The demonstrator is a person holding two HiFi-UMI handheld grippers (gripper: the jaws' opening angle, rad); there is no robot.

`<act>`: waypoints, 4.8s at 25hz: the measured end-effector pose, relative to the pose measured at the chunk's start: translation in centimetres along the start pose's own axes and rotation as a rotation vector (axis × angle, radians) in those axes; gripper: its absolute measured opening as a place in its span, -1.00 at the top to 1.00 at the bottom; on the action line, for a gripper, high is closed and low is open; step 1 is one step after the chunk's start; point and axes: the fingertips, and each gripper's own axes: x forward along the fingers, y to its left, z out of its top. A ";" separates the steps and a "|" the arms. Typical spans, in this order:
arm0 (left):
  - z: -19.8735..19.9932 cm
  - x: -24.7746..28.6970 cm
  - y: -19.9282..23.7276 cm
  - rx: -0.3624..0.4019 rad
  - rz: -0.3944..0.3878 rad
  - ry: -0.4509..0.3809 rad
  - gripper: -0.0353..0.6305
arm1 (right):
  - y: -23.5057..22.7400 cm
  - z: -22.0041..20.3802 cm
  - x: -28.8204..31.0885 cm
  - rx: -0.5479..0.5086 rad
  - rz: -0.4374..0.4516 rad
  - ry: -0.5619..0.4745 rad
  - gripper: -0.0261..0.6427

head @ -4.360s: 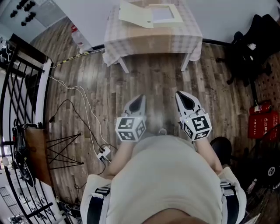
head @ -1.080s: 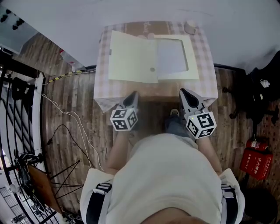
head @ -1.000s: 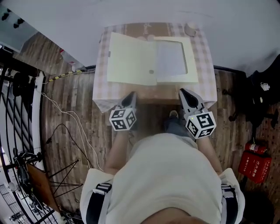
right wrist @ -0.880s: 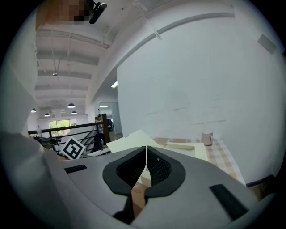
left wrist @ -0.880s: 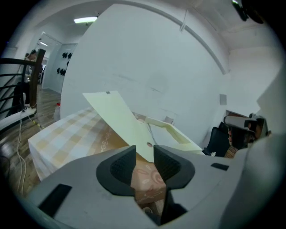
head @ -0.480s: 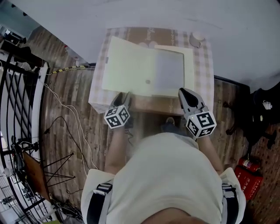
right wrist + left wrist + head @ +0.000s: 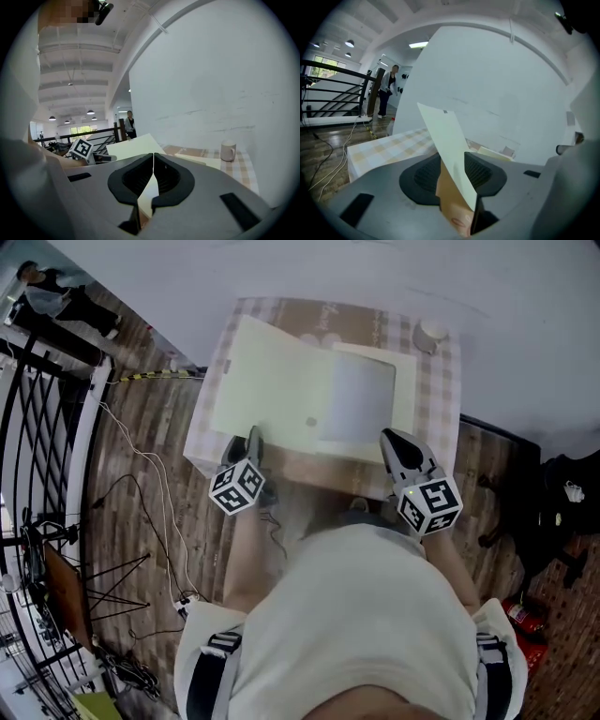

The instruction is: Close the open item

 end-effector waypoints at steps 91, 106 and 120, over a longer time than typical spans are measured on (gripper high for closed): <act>-17.2 0.6 -28.5 0.770 -0.624 0.479 0.60 | -15.9 -11.2 8.1 -0.142 0.013 0.340 0.92; -16.2 -1.3 -29.7 0.660 -0.715 0.453 0.46 | -16.2 -11.4 8.1 -0.086 -0.051 0.337 0.92; -10.7 -4.7 -25.0 0.363 -0.619 0.327 0.73 | -15.8 -11.0 7.6 -0.228 -0.143 0.405 0.92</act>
